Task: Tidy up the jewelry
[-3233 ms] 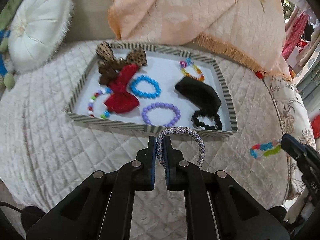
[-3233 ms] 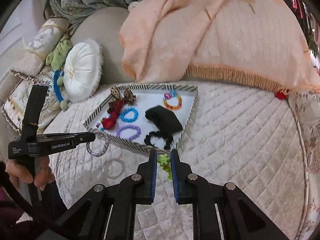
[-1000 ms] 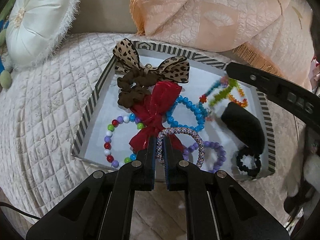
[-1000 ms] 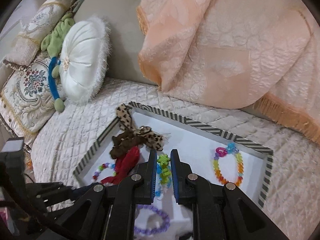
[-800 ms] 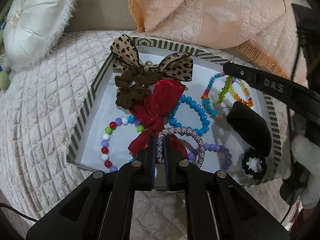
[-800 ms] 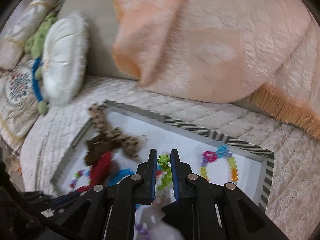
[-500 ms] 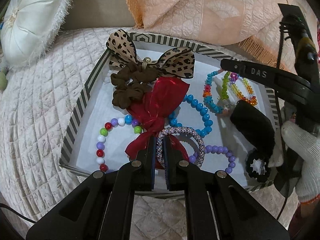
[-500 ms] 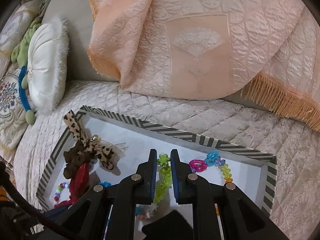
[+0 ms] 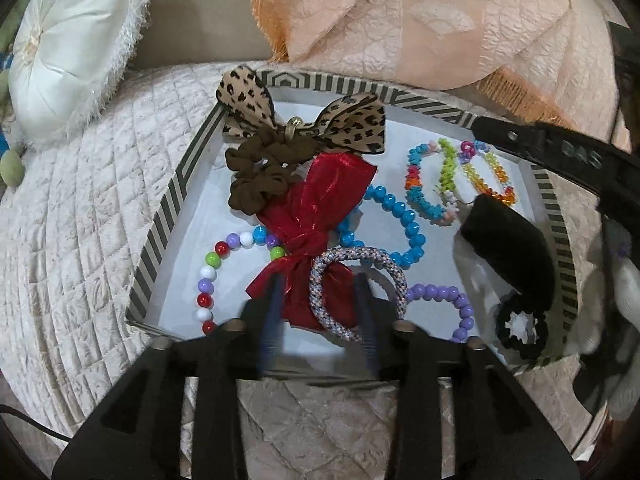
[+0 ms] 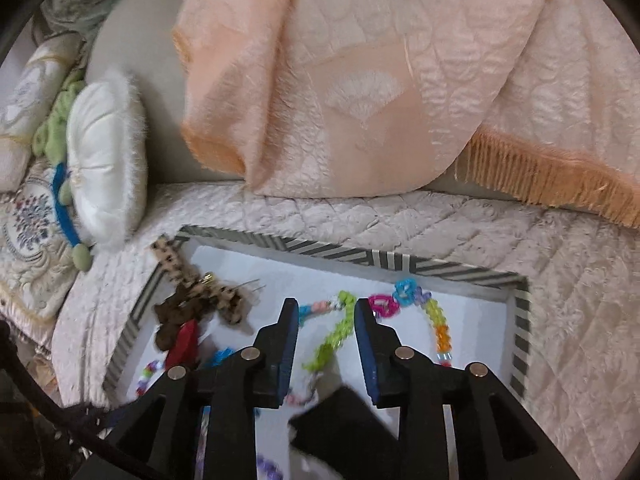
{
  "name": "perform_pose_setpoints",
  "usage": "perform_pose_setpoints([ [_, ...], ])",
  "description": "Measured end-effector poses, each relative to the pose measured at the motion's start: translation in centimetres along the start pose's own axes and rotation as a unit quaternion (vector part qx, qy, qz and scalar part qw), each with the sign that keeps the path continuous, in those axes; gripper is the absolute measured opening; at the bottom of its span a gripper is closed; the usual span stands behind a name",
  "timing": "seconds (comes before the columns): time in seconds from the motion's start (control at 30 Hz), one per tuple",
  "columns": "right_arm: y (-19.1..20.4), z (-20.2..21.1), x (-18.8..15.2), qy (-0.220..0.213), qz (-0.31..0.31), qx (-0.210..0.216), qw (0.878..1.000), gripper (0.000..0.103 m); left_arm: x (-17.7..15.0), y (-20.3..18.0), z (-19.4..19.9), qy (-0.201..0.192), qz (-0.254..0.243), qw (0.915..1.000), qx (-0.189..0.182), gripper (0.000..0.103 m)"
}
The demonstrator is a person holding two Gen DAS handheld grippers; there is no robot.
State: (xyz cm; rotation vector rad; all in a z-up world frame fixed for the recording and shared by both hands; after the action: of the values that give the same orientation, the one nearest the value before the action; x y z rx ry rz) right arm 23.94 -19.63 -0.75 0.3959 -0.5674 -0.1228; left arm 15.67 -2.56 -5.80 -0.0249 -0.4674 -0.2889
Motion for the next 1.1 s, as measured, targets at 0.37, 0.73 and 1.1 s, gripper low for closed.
perform_pose_setpoints([
  [0.37,0.5,5.2,-5.8,-0.025,0.020,-0.025,0.999,0.029,-1.1,0.3,3.6,-0.032,0.004,0.9989,0.035,0.049],
  [0.73,1.9,9.9,-9.4,-0.057,-0.004,-0.016,0.998,0.040,-2.7,0.3,7.8,-0.068,0.016,0.9964,0.048,0.049],
  [1.1,2.8,12.6,-11.8,-0.064,-0.011,-0.027,0.998,0.043,-3.7,-0.3,11.8,-0.096,0.010,0.9936,0.058,0.049],
])
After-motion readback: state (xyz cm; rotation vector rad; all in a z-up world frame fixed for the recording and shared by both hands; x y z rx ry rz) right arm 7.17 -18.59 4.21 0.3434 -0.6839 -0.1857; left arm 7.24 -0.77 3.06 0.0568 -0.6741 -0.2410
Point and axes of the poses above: each gripper's, at about its wrist camera, not at the fingertips, and z roughly against the way its jaws point, y to its left, x to its top, the point moved 4 cm from there along -z, roughly the way its jaws point, and after that the axes turned 14 degrees about -z, right-handed, at the moved point
